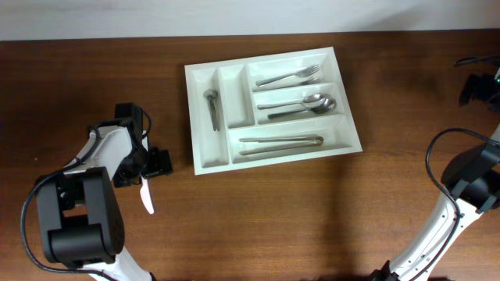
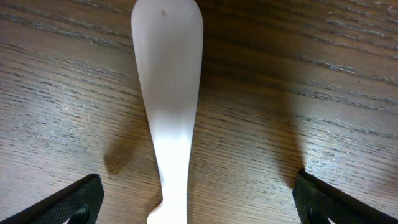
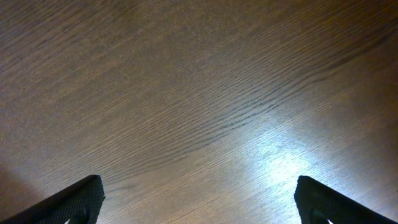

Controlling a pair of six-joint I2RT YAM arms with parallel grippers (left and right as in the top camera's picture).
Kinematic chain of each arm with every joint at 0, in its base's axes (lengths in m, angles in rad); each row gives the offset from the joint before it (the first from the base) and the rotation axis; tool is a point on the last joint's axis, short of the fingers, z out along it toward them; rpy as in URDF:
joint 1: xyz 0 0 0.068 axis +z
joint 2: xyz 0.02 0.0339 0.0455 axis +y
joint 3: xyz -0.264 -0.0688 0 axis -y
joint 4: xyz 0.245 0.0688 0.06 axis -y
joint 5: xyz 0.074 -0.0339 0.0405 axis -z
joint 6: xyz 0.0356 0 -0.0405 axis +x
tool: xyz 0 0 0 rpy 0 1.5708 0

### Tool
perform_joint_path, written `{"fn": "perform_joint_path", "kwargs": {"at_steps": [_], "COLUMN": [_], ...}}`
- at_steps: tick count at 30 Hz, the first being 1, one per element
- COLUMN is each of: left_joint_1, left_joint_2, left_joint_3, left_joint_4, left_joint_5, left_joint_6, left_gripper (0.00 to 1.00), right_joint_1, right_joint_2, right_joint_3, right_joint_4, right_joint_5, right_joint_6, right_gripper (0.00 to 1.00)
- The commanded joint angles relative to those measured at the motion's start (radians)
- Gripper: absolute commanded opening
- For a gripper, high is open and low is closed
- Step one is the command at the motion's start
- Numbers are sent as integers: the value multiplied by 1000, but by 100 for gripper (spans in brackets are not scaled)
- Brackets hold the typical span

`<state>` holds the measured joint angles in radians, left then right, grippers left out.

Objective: Pack container
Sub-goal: 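Lower the left gripper and close it on the knife handle, then lift the knife and carry it over the tray's second narrow compartment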

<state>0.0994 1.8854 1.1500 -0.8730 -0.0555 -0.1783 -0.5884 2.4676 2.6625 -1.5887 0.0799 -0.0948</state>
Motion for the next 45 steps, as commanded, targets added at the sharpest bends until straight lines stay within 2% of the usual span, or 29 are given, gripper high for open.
{"fn": "perform_joint_path", "kwargs": {"at_steps": [1, 3, 6, 8, 10, 18, 25, 28, 36, 45], "left_joint_1": [2, 2, 2, 2, 2, 2, 2, 2, 2, -21], "left_joint_2": [14, 14, 14, 14, 14, 14, 14, 14, 13, 13], "left_joint_3": [-5, -5, -5, -5, -5, -5, -5, -5, 58, 406], "left_joint_4": [6, 6, 5, 5, 5, 5, 5, 5, -19, -79], "left_joint_5": [9, 12, 16, 16, 17, 34, 34, 35, 50, 94], "left_joint_6": [16, 16, 16, 16, 16, 16, 16, 16, 16, 16], "left_gripper": [99, 98, 76, 66, 61, 30, 11, 5, 2, 2], "right_joint_1": [-1, -1, -1, -1, -1, -1, -1, -1, -1, -1], "right_joint_2": [-4, -4, -4, -4, -4, -4, -4, -4, -4, -4], "right_joint_3": [-7, -7, -7, -7, -7, -7, -7, -7, -7, -7], "right_joint_4": [1, 1, 1, 1, 1, 1, 1, 1, 1, 1], "right_joint_5": [-5, -5, -5, -5, -5, -5, -5, -5, -5, -5], "right_joint_6": [-6, -6, -6, -6, -6, -6, -6, -6, -6, -6], "right_gripper": [99, 99, 99, 99, 99, 99, 99, 99, 99, 99]}}
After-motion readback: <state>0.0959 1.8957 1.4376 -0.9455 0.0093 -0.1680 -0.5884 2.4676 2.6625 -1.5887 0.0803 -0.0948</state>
